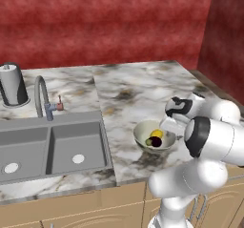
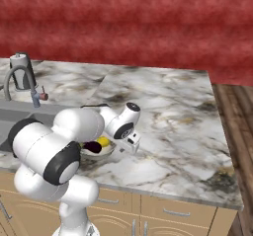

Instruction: Dump the eggplant and lemon from the bowl so the bowl can be washed. Place the bowl in the sink after clearing the leftovers.

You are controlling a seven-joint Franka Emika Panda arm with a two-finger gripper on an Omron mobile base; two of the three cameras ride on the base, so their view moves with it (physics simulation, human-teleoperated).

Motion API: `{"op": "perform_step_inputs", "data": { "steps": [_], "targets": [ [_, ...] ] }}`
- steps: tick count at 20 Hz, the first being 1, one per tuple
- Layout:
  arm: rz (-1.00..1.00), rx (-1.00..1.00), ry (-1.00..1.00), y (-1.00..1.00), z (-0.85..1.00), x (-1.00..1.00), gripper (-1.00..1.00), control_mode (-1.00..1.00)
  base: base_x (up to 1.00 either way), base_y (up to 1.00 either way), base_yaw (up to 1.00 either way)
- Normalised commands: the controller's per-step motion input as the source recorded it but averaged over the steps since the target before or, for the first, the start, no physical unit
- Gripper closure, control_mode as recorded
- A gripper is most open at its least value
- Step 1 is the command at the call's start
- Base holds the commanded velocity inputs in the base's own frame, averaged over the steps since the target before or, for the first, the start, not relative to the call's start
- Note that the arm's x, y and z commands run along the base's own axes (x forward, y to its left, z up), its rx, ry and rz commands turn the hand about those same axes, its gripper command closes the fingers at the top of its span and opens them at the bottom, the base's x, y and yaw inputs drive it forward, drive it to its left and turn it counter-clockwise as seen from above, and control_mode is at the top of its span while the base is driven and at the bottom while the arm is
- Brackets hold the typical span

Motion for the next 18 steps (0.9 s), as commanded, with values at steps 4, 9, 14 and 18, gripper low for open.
{"op": "perform_step_inputs", "data": {
  "steps": [4,9,14,18],
  "targets": [
    [0.0,0.0,0.0,0.0,0.0,-0.02,1.0,-1.0,0.0,0.0,0.0],
    [0.0,0.0,-0.13,0.0,0.04,-0.24,1.0,-1.0,0.0,0.0,0.0],
    [-0.06,0.0,-0.28,0.0,0.31,-0.33,1.0,-1.0,0.0,0.0,0.0],
    [-0.18,-0.02,-0.21,-0.06,0.38,-0.25,1.0,-1.0,0.0,0.0,0.0]
  ]
}}
